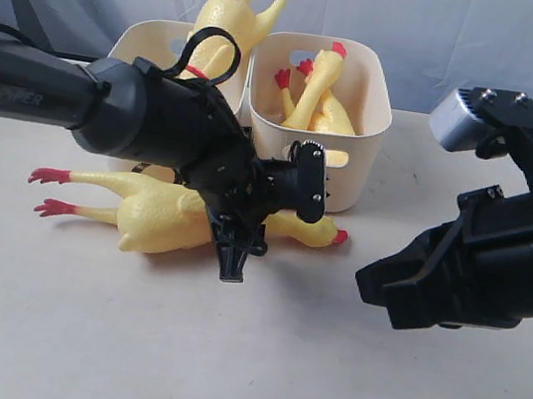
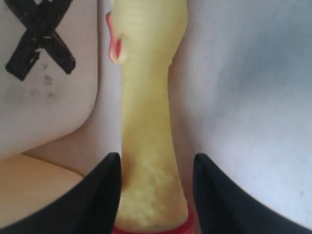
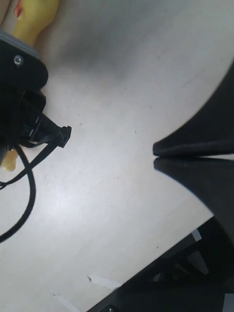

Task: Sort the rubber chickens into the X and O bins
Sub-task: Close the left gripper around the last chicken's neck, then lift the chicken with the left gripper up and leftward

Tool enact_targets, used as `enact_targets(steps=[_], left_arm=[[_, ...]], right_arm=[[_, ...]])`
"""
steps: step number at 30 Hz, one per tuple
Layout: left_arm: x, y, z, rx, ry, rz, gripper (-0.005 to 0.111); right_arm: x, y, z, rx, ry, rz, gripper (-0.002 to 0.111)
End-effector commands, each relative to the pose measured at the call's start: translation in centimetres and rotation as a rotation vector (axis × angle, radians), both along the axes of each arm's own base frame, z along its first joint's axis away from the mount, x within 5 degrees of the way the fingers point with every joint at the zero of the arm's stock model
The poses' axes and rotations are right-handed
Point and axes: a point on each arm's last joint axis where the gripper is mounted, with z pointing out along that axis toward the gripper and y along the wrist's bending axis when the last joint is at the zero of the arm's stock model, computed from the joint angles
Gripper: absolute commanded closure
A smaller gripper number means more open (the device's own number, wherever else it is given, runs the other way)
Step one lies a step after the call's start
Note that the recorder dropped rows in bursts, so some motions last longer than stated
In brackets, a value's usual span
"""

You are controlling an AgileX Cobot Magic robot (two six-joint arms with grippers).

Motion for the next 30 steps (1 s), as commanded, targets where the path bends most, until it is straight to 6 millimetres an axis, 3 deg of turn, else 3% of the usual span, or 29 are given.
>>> enact_targets(steps=[1,8,20,25,30], left_arm=[[0.0,-0.4,-0.5,-0.021,-0.006,0.008,0.062],[0.1,-0.3,-2.2,0.015,0.018,0.015,0.062],[0.5,-0.3,-2.5,0.022,-0.014,0.014,0.063],[0.5,-0.3,-2.5,0.029,-0.017,0.013,0.087],[0.4,-0.1,-2.6,0.042,-0.007,0.020,0.089]], right_arm=[[0.0,-0.1,0.0,0.002,-0.008,-0.005,0.109],[0.0,-0.1,0.0,0.002,-0.008,-0.005,0.109],[0.0,-0.1,0.0,0.002,-0.008,-0.005,0.109],[0.0,-0.1,0.0,0.002,-0.008,-0.005,0.109],[0.0,-0.1,0.0,0.002,-0.008,-0.005,0.109]])
